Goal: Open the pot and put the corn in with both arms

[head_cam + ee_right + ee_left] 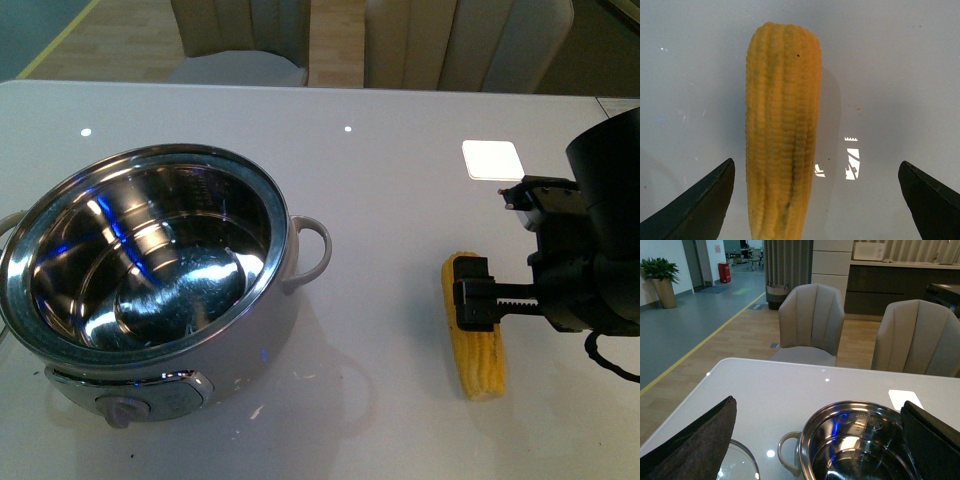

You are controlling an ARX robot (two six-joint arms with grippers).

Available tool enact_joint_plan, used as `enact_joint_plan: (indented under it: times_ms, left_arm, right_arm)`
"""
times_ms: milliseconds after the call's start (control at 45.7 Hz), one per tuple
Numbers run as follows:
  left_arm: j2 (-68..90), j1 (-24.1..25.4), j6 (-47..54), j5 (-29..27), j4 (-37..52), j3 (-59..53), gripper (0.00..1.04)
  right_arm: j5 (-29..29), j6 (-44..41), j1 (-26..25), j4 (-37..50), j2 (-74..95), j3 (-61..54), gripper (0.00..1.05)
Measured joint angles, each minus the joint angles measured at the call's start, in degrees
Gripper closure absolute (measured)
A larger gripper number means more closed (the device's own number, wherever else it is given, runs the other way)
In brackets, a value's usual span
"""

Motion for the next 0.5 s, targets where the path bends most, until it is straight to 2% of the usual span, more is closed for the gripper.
enact_joint_plan:
  times_ms: [350, 503]
  left_arm:
    - [0.0, 0.0, 0.0, 0.0, 0.0, 0.0, 0.07]
    - [0.0, 0.0, 0.0, 0.0, 0.0, 0.0, 0.07]
  right_arm:
    - [2.0, -3.6, 1.0, 0.7, 7.5, 3.1, 0.09]
    - [2.4, -4.9, 1.5, 0.9, 8.5, 3.1, 0.18]
